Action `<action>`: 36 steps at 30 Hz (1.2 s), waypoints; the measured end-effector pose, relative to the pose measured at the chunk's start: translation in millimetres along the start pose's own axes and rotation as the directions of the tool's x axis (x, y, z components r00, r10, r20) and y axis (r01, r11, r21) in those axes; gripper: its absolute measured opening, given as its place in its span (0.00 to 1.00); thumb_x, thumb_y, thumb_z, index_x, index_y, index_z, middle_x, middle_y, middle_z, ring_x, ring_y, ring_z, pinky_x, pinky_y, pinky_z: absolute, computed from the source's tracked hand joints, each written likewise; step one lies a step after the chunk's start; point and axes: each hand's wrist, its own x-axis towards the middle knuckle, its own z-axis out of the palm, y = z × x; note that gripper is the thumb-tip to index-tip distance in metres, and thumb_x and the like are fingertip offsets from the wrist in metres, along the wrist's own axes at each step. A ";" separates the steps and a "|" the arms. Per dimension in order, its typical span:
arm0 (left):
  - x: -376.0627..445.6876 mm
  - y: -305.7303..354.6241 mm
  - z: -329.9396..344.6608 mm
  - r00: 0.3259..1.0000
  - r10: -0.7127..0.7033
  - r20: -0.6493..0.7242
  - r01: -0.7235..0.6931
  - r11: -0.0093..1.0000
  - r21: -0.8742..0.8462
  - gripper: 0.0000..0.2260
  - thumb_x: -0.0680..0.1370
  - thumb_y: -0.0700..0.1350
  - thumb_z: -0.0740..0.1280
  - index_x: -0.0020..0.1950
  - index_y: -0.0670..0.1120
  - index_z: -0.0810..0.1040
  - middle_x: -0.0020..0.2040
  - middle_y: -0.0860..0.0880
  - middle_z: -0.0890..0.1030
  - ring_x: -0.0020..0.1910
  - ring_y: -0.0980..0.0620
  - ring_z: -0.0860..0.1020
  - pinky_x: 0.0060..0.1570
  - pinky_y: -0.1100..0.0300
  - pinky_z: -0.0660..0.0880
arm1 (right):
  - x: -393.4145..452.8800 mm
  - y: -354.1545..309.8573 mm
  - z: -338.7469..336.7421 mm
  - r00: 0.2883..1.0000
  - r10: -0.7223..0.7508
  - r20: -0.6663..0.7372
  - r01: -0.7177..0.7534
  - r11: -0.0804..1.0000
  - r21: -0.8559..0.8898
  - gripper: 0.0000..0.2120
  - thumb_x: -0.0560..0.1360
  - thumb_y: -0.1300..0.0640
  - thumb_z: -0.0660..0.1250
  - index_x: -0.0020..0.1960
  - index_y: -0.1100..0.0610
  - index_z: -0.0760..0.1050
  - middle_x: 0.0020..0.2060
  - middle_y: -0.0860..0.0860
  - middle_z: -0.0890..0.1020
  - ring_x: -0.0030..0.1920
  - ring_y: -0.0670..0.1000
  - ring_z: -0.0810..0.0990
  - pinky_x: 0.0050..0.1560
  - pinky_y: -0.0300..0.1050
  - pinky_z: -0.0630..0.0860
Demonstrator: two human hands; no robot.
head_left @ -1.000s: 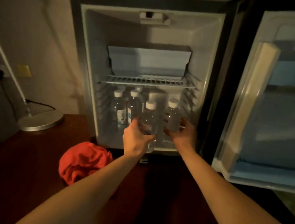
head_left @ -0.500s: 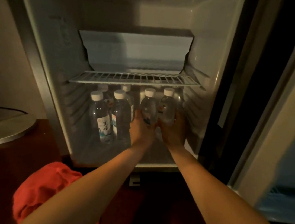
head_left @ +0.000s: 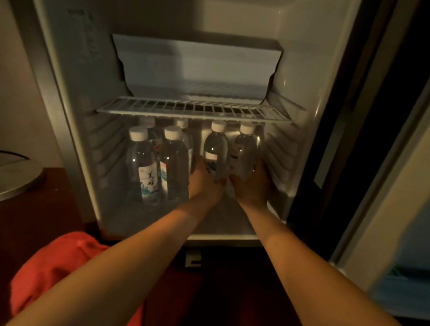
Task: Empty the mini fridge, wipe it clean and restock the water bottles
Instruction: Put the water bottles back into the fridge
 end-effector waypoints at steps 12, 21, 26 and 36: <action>-113.9 1.8 -75.8 0.996 0.083 0.033 -0.085 0.996 0.033 0.21 0.78 0.50 0.68 0.70 0.47 0.71 0.63 0.44 0.79 0.63 0.45 0.76 0.51 0.63 0.68 | -92.7 -44.6 -39.7 0.974 0.126 0.186 -0.112 0.990 -0.084 0.25 0.69 0.45 0.74 0.63 0.49 0.72 0.57 0.50 0.81 0.56 0.53 0.80 0.49 0.41 0.73; -228.0 -71.5 -209.6 0.971 0.062 -0.232 -0.016 0.981 0.195 0.21 0.74 0.50 0.70 0.65 0.45 0.76 0.57 0.44 0.83 0.59 0.45 0.80 0.58 0.50 0.75 | -216.3 -103.8 -7.6 0.927 -0.042 0.372 0.058 0.998 -0.033 0.38 0.65 0.50 0.79 0.70 0.60 0.70 0.63 0.58 0.77 0.65 0.58 0.74 0.62 0.45 0.68; -286.9 -115.5 -296.1 0.937 -0.033 -0.349 0.160 0.926 0.342 0.23 0.76 0.53 0.70 0.69 0.47 0.73 0.63 0.46 0.80 0.63 0.46 0.77 0.61 0.49 0.74 | -290.4 -147.2 40.8 0.850 -0.160 0.502 0.143 0.987 0.073 0.36 0.64 0.50 0.80 0.68 0.59 0.72 0.61 0.56 0.79 0.62 0.56 0.76 0.61 0.45 0.69; -342.0 -163.8 -422.8 0.791 -0.107 -0.602 0.369 0.869 0.330 0.19 0.77 0.53 0.69 0.66 0.49 0.74 0.59 0.50 0.80 0.58 0.48 0.79 0.53 0.51 0.77 | -383.3 -214.2 130.9 0.682 -0.270 0.680 0.199 0.963 0.183 0.39 0.67 0.47 0.78 0.72 0.54 0.67 0.67 0.54 0.75 0.68 0.53 0.72 0.65 0.44 0.68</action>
